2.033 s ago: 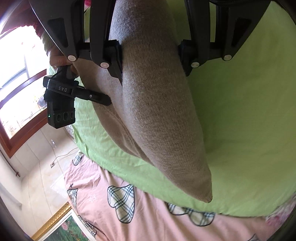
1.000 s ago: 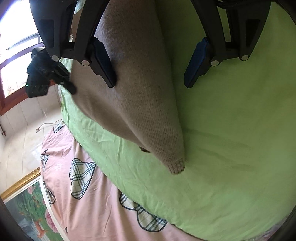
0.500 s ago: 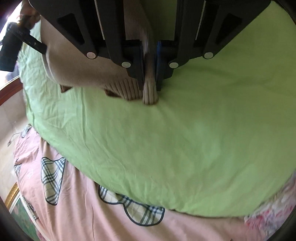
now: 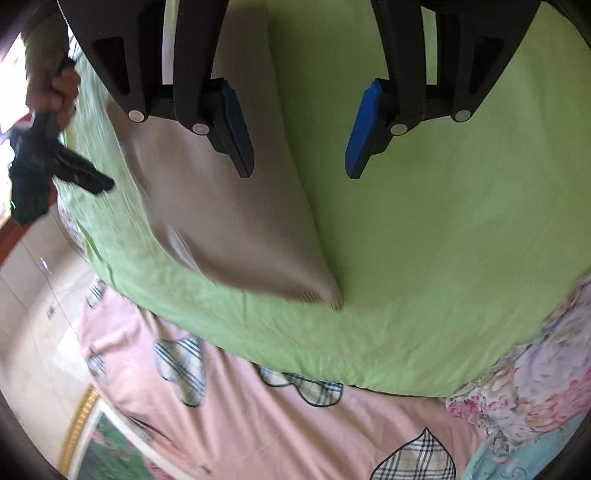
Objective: Fold small clothes
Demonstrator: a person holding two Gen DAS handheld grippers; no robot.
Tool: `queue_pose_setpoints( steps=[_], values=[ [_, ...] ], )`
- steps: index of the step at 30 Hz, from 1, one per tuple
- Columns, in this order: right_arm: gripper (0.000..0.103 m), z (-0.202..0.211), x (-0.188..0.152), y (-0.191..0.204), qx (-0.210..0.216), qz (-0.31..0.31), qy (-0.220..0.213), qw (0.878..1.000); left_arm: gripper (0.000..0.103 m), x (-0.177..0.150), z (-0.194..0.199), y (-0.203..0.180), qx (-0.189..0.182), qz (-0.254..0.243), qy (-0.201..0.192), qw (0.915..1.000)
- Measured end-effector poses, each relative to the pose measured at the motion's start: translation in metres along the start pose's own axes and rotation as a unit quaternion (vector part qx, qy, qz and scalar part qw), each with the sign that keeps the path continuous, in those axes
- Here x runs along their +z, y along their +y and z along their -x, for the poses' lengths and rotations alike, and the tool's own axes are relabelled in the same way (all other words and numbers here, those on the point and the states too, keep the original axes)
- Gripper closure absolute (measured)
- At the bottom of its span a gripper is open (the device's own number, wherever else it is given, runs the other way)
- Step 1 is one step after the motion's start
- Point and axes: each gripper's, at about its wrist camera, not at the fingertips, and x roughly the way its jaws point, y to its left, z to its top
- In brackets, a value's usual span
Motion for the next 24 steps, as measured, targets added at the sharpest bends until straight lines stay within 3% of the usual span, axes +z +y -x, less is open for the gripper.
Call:
queue_pose_setpoints(
  steps=[4,9,18,20,22,24],
  values=[
    [0.067,0.013,-0.038,0.003,-0.013,0.006,0.014,1.000,0.043,-0.056,0.036,-0.019,0.013,-0.035,0.000,0.9993],
    [0.065,0.015,-0.067,-0.001,-0.030,0.008,0.032,0.999,0.041,-0.099,0.045,-0.036,0.013,-0.048,-0.002,0.9988],
    [0.064,0.011,-0.079,0.007,-0.022,0.017,0.031,0.999,0.043,-0.111,0.003,-0.058,0.086,-0.104,-0.003,0.9909],
    [0.064,0.007,-0.081,0.012,-0.024,0.028,0.034,0.999,0.063,-0.112,-0.006,-0.054,0.105,-0.099,0.003,0.9895],
    [0.064,-0.002,-0.081,0.015,-0.026,0.039,0.041,0.998,0.085,-0.110,-0.006,-0.047,0.078,-0.060,0.001,0.9951],
    [0.084,-0.011,-0.081,0.016,-0.028,0.047,0.053,0.997,0.091,-0.108,0.000,-0.049,0.080,-0.048,-0.014,0.9955]
  ],
)
